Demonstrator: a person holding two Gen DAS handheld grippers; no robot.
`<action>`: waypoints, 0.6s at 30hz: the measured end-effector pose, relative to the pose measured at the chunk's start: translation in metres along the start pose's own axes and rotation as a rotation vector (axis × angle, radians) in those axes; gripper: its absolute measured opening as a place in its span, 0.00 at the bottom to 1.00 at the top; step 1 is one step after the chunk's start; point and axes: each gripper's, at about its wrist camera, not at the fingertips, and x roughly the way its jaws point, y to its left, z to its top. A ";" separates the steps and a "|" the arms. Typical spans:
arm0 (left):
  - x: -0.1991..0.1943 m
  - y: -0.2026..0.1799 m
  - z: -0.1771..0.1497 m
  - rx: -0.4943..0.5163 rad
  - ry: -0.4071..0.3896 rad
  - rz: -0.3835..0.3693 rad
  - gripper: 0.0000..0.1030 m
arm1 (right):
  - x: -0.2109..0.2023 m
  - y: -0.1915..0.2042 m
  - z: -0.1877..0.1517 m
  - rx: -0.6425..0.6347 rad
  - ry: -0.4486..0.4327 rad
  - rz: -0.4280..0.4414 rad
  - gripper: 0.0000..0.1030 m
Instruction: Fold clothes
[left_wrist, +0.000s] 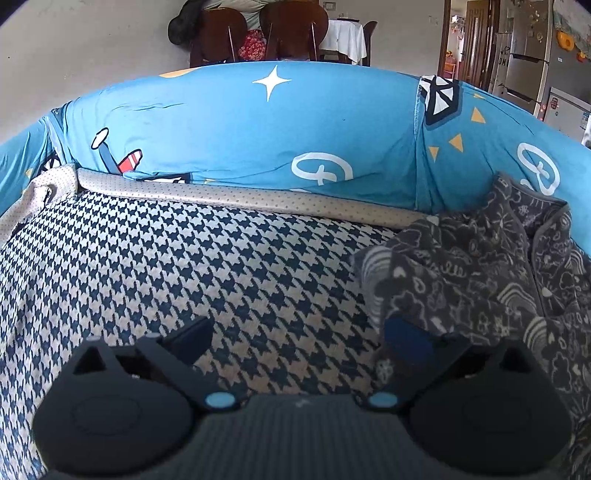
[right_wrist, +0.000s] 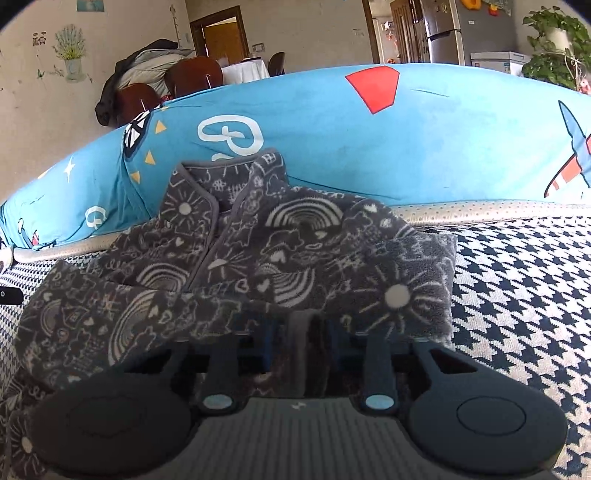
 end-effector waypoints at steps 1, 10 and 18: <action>0.001 0.001 0.000 -0.006 0.003 0.003 1.00 | -0.001 0.001 0.001 -0.004 -0.003 -0.006 0.13; 0.009 -0.001 -0.002 -0.005 0.024 0.028 1.00 | -0.023 -0.001 0.014 0.045 -0.077 -0.117 0.10; 0.013 -0.011 -0.006 0.022 0.040 0.024 1.00 | -0.034 -0.014 0.017 0.084 -0.103 -0.278 0.11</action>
